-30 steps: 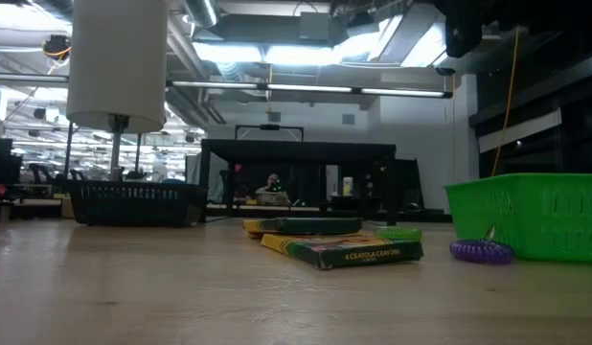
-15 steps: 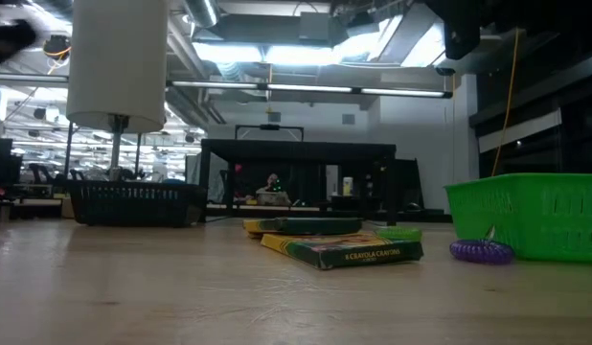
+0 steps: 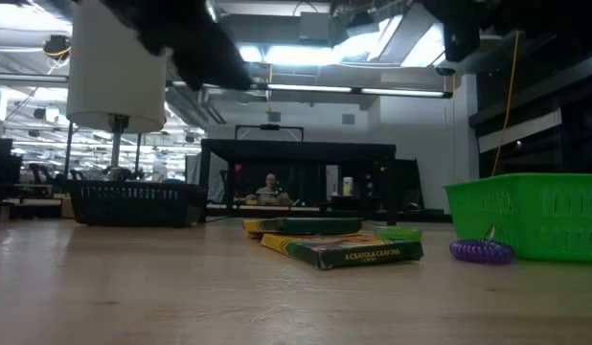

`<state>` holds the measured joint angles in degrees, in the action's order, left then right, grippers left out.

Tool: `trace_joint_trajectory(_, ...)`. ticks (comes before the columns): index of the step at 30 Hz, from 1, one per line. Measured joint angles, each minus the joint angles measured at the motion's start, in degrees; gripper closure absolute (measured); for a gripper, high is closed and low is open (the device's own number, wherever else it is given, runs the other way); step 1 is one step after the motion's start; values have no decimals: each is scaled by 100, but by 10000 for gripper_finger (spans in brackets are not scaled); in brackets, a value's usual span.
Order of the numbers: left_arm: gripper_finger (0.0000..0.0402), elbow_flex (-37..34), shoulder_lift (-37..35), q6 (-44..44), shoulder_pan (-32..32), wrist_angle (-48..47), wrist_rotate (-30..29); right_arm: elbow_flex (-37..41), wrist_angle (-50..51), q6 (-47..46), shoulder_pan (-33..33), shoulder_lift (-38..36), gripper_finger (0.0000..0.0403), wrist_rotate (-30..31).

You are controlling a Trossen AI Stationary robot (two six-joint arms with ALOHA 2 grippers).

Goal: Pick & Place Office Desk Supplies
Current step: Put the green spring keychain into the red bin

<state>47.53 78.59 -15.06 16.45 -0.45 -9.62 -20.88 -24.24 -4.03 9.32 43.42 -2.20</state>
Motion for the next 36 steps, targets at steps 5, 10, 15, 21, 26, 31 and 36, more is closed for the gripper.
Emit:
trace_joint_trajectory(5, 233, 0, 311, 362, -543, 627, 639, 0, 1, 0, 2, 0, 190, -44)
trace_joint_trajectory(10, 233, -2, 883, 570, -875, 1418, 1222, 0, 30, 207, -2, -195, 190, -37)
trace_joint_trajectory(15, 233, 334, 1673, 767, -1087, 1657, 1379, -7, 46, 299, -2, -494, 190, -39)
trace_joint_trajectory(21, 233, 1183, 2610, 1298, -1176, 1536, 1414, -7, 253, 179, -2, -461, 190, -26)
trace_joint_trajectory(26, 233, 1976, 3200, 2099, -1153, 1111, 1380, -2, 327, 36, -2, -428, 190, -29)
trace_joint_trajectory(31, 233, 2623, 3632, 2580, -1154, 860, 1213, 0, 347, -69, 2, -428, 190, -200)
trace_joint_trajectory(36, 233, 3025, 3988, 2873, -1207, 652, 1204, 0, 351, -151, 4, -428, 190, -341)
